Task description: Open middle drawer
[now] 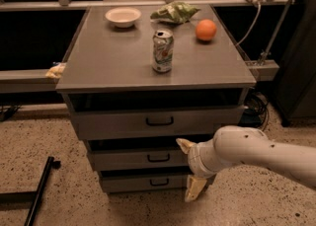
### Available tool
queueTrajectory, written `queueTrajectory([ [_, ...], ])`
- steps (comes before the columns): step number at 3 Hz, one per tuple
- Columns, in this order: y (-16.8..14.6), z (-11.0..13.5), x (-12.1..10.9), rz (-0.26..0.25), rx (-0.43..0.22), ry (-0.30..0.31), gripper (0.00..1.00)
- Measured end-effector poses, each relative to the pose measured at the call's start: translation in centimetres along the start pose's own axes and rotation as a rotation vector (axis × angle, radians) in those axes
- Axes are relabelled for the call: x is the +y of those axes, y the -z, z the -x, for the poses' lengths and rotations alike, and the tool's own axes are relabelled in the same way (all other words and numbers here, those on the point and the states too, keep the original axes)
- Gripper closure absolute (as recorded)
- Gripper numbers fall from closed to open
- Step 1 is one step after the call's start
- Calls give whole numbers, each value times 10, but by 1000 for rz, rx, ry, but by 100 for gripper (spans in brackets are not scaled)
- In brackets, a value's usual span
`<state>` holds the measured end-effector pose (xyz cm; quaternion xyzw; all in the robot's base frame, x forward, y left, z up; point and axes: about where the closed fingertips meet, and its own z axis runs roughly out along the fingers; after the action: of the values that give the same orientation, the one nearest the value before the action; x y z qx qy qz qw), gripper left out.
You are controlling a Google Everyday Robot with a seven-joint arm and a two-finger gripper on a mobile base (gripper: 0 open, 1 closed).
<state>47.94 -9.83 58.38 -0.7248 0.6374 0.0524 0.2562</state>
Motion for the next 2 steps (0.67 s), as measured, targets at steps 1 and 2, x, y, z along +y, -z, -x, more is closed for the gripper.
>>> queueTrajectory([
  [1, -27, -33, -3, 9, 29, 2, 0],
  [2, -47, -63, -9, 18, 33, -24, 0],
])
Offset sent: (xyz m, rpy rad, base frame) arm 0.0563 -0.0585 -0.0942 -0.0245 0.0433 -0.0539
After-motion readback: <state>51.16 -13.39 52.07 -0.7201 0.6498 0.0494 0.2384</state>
